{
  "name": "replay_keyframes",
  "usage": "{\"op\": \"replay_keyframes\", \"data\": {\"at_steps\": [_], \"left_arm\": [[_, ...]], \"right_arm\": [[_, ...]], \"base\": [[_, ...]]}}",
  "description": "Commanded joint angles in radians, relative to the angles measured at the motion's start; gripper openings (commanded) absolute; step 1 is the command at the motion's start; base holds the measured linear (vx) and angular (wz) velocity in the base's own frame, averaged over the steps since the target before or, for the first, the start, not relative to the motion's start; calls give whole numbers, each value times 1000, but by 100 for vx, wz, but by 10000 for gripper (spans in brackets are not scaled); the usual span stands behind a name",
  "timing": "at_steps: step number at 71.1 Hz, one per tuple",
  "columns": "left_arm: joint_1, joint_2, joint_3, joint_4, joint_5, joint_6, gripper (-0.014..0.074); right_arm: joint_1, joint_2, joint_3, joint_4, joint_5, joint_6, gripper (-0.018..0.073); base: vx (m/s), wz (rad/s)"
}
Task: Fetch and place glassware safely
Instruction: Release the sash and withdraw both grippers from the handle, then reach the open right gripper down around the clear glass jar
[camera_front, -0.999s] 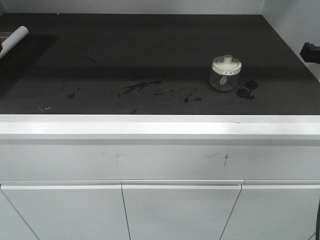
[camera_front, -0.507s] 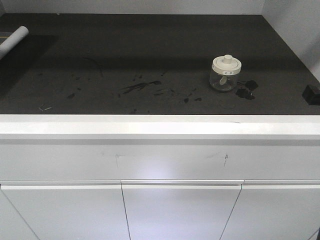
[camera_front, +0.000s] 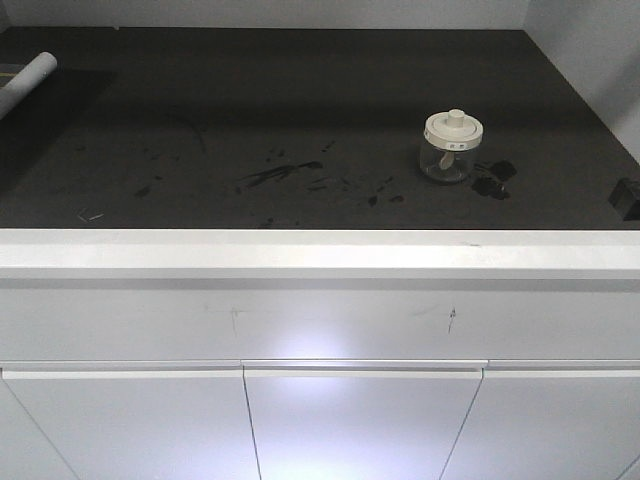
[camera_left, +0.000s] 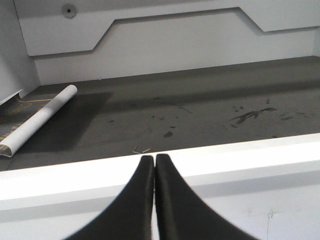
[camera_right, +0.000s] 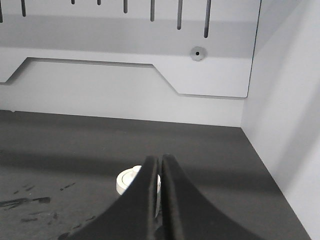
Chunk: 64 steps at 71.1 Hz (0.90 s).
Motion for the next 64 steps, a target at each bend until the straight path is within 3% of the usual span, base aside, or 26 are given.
{"op": "replay_keyframes", "data": {"at_steps": [1,26,40,51,64], "left_arm": [[0,-3,-28,-3,-69,-10,-7],[0,-3,-29,-3,-76,-10,-7],[0,-2,-29,-3,-76,-9,-7],[0,-2,-29,-3,-76,-9,-7],[1,-2,-29,-3,-76,-9,-7]], "right_arm": [[-1,-12,-26,-1,-70,2,-1],[3,-12,-26,-1,-70,5,4],[75,22,-26,-2,-70,-7,36],[98,106,-32,-2,-102,-8,162],[98,249,-36,-1,-216,-8,398]], "base": [[0,0],[0,0],[0,0],[0,0],[0,0]]}}
